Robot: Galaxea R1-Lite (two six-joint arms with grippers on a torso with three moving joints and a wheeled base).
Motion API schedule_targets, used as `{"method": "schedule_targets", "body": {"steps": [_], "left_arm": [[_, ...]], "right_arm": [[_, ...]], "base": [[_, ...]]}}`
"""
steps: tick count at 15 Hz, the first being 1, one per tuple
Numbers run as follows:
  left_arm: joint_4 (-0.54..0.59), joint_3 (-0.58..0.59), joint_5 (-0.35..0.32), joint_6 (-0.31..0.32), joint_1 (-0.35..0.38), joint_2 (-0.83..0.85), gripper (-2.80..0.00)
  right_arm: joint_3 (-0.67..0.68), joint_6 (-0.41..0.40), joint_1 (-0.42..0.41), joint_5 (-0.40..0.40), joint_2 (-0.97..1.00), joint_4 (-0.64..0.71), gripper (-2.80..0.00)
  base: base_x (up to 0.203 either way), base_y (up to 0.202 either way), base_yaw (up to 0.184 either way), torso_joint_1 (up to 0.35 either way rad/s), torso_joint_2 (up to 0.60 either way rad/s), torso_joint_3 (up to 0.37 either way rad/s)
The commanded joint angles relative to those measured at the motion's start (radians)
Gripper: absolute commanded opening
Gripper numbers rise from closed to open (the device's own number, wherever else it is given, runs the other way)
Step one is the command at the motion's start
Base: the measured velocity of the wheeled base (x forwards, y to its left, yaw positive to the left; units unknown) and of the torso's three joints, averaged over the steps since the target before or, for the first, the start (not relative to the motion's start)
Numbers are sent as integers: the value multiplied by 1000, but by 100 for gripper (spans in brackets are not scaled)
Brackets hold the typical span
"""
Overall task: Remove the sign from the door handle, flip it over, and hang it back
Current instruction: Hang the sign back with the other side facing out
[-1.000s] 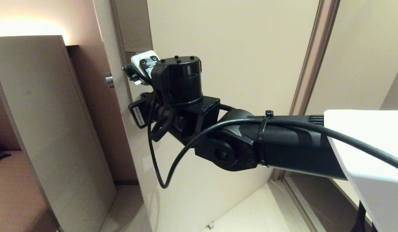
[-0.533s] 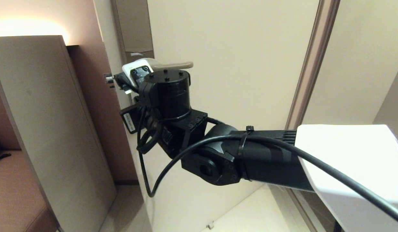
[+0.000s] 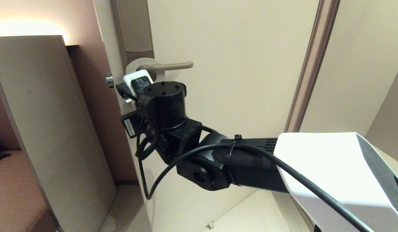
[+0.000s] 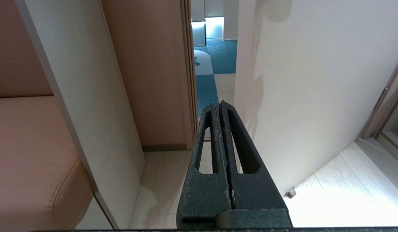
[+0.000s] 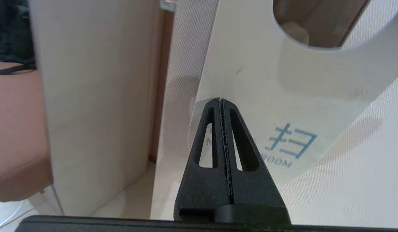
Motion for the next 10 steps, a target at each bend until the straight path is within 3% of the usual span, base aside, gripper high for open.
{"method": "schedule_targets", "body": {"steps": [1, 10], "left_arm": [[0, 0, 0, 0, 0, 1, -280], [0, 0, 0, 0, 0, 1, -280]], "right_arm": [[0, -1, 2, -23, 7, -2, -280], [25, -8, 8, -82, -71, 14, -280]], "base": [[0, 0, 0, 0, 0, 0], [0, 0, 0, 0, 0, 0]]}}
